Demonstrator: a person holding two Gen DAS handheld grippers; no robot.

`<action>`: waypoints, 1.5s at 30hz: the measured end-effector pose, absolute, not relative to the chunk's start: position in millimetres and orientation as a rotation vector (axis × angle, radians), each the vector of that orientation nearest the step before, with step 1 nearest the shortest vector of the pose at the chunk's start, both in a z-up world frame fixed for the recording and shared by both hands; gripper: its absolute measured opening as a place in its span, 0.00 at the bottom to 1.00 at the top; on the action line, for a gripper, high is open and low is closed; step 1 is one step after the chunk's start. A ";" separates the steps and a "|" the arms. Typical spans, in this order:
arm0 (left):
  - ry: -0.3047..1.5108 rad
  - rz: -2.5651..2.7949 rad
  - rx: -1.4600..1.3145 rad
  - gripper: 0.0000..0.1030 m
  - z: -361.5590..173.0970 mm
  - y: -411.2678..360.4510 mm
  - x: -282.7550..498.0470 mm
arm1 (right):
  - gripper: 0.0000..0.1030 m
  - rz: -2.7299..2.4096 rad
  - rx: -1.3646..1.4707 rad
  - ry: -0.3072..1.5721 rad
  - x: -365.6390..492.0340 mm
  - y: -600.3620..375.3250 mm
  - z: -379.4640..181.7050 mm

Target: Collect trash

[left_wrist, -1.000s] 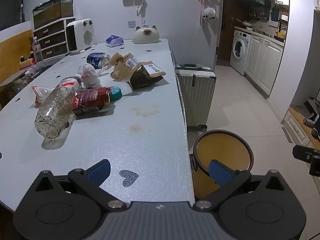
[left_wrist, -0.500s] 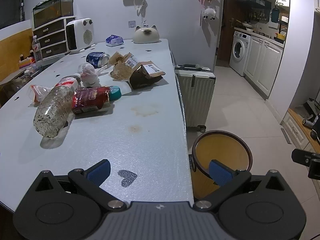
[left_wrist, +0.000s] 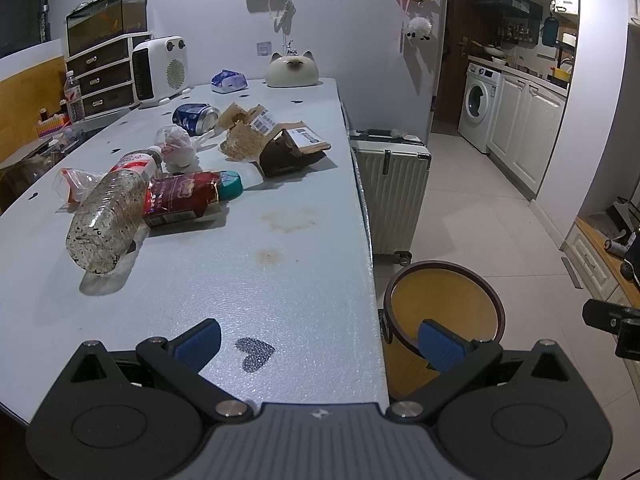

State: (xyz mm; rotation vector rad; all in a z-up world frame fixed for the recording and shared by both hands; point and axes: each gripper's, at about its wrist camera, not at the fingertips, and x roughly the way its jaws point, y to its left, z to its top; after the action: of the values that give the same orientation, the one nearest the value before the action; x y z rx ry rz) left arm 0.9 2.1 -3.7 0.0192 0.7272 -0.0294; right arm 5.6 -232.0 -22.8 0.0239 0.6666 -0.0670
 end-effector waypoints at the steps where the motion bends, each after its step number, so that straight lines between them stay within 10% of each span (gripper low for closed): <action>1: 0.727 -0.029 0.020 1.00 -3.7 2.0 0.7 | 1.00 -0.067 0.024 0.667 5.4 -231.8 -23.0; 45: 0.706 -0.029 0.017 1.00 -3.7 1.3 -3.7 | 1.00 -0.082 0.055 0.657 -0.3 -235.6 -30.8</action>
State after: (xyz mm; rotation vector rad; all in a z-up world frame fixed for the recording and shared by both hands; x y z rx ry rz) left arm -3.7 1.3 -3.7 0.0174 0.7058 -0.0289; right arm -0.3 -235.6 -30.8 0.0548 0.6568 -0.0818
